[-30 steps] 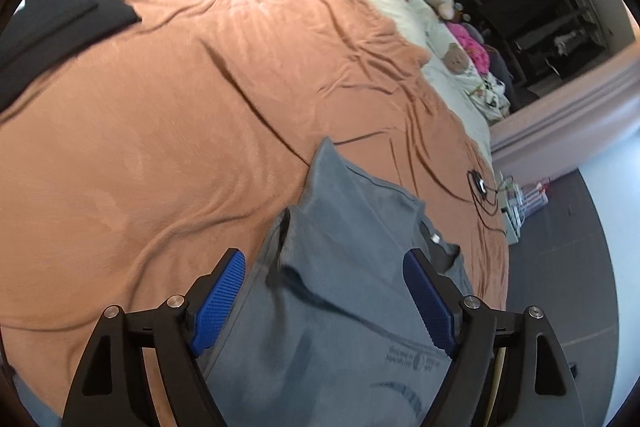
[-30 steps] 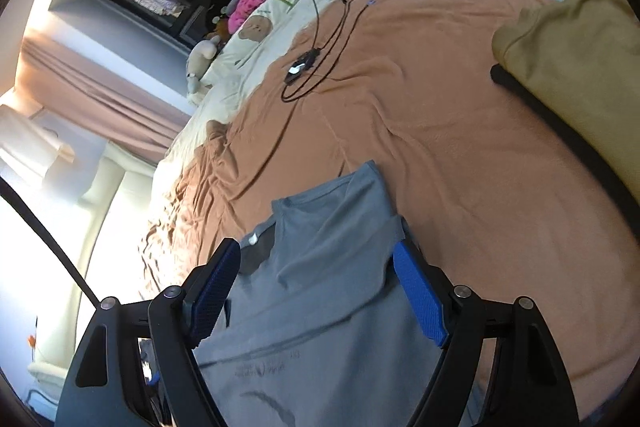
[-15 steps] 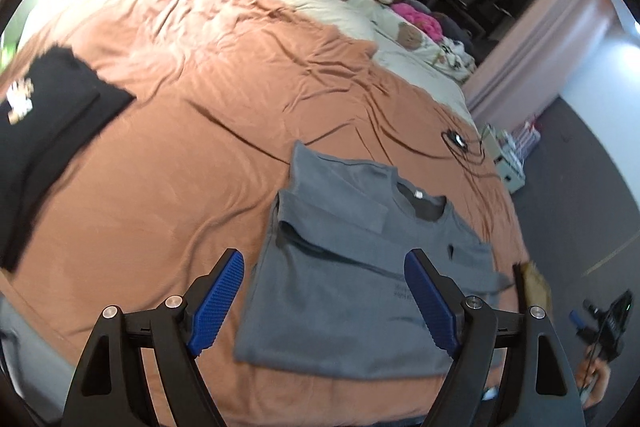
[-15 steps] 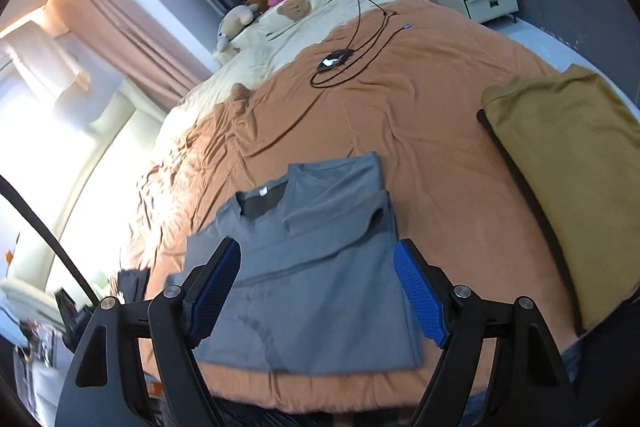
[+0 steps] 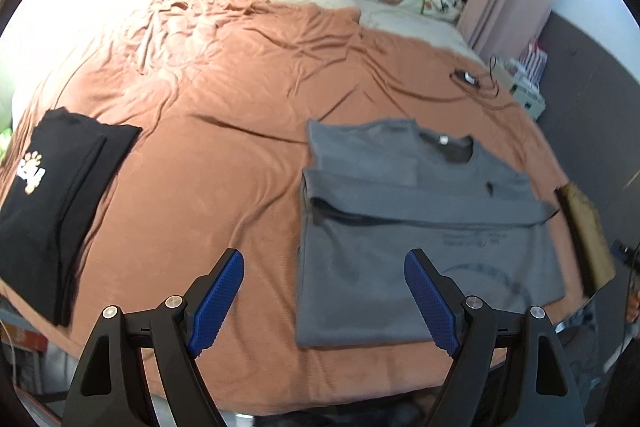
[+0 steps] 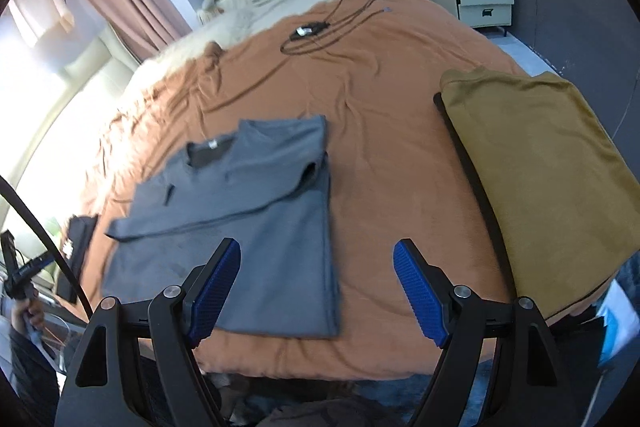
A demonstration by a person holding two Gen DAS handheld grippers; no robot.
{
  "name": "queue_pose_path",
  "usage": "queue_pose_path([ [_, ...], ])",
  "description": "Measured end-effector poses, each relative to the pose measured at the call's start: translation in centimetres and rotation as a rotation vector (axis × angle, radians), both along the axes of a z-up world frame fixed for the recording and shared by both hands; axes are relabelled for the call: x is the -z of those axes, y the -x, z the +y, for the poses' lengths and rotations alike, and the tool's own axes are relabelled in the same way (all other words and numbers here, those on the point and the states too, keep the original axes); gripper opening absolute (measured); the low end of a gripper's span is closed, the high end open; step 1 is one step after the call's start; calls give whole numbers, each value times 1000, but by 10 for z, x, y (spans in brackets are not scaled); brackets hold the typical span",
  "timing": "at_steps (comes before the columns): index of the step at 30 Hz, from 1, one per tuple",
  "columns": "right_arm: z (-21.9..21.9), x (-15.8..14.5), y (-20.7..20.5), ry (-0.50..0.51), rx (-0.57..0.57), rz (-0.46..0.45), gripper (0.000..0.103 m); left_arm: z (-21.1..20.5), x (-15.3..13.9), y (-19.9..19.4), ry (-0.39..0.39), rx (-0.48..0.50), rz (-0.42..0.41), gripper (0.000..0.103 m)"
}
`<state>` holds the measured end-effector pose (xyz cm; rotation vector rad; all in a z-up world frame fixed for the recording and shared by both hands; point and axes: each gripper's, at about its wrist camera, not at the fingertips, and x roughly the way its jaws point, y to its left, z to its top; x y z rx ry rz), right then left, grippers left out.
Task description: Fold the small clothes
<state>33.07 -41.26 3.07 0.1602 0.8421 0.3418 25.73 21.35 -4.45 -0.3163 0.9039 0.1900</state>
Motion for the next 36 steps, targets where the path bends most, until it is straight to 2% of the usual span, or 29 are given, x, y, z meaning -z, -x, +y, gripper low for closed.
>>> queue_pose_path([
  [7, 36, 17, -30, 82, -54, 23, 78, -7, 32, -32, -70, 61, 66, 84],
  [13, 58, 36, -59, 128, -88, 51, 78, -13, 61, -57, -91, 86, 132, 84],
  [21, 91, 73, -105, 237, -148, 106, 78, -15, 106, -87, -127, 104, 253, 84],
  [26, 114, 96, -127, 315, -177, 127, 78, -13, 133, -102, -188, 109, 322, 84],
  [30, 133, 113, -139, 371, -208, 127, 78, -10, 146, -112, -211, 123, 360, 84],
  [36, 149, 135, -158, 427, -224, 137, 78, -8, 152, -127, -248, 133, 363, 94],
])
